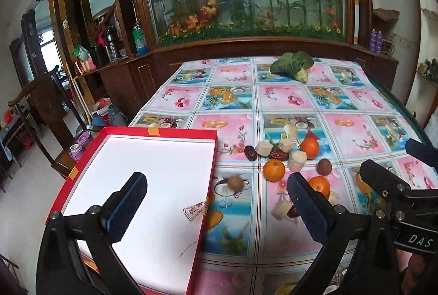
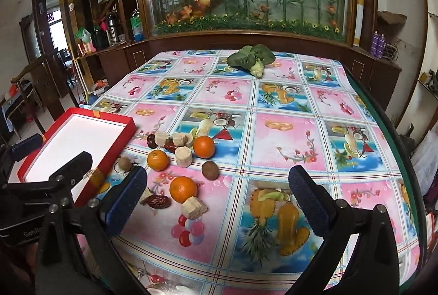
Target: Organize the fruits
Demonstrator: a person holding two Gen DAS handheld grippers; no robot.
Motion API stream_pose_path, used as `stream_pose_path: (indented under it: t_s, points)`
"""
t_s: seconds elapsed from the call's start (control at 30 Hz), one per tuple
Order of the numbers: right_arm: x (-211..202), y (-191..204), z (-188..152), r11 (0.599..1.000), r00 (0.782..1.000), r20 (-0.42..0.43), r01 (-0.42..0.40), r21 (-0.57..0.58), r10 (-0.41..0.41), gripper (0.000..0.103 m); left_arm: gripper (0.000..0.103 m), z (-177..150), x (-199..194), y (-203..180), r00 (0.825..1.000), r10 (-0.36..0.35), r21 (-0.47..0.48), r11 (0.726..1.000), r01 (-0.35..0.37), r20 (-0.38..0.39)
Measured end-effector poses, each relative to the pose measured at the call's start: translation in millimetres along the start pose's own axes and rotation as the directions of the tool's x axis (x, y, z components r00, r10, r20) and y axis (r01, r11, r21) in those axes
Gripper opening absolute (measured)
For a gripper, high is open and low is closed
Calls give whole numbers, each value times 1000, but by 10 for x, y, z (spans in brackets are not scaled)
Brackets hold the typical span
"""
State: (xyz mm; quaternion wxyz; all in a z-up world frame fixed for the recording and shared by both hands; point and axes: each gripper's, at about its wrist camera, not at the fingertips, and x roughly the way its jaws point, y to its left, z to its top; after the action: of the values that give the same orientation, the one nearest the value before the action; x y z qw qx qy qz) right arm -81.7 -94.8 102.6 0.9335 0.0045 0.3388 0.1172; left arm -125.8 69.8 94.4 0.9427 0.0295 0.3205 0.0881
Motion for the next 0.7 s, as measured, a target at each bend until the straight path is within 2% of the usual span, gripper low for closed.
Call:
stream_pose_path:
  t_s: [0.7]
  points:
    - [0, 24, 28, 1000, 1000, -6, -8, 3, 8, 103, 102, 5, -19, 35, 1000, -7, -11, 1000, 7, -7]
